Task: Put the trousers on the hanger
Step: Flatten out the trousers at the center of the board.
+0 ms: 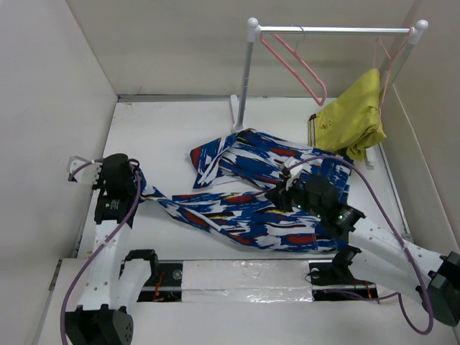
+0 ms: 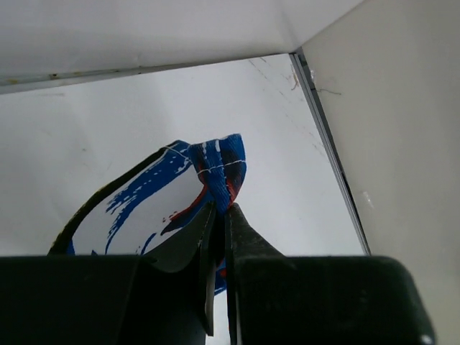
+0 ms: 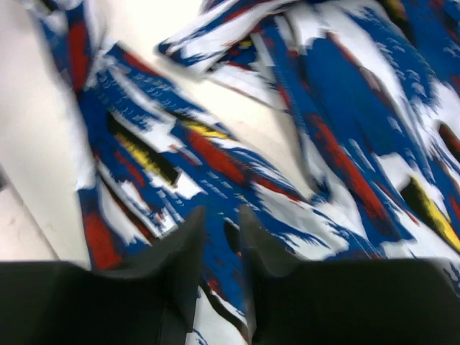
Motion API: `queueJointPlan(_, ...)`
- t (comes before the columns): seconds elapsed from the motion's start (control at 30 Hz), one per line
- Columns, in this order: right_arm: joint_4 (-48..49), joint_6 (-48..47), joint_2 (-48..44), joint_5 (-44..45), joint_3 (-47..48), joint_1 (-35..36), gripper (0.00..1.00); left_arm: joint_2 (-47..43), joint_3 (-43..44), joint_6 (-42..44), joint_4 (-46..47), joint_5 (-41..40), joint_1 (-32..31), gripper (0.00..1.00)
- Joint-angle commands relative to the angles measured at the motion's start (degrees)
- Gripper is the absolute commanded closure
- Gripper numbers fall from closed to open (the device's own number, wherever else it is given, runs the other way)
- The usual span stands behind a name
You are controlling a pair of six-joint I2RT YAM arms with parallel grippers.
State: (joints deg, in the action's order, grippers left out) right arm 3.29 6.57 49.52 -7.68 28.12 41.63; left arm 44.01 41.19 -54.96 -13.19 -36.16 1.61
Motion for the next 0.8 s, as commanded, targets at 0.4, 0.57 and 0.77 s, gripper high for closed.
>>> queueJointPlan(0.4,8.58,0.29,20.26,-0.23,8.53,15.77,0.90,-15.79,6.88,-1.38,-15.10,-20.61,0.24,0.81)
queueJointPlan(0.57,4.46,-0.67,18.08,5.55,8.09,15.77,0.89,-19.65,8.03,0.53,-16.00,-23.78,0.24,0.60)
queueJointPlan(0.77,0.58,-2.00,13.95,12.07,7.30,14.63,0.90,-21.16,8.38,6.96,-9.51,-17.21,0.24,0.63)
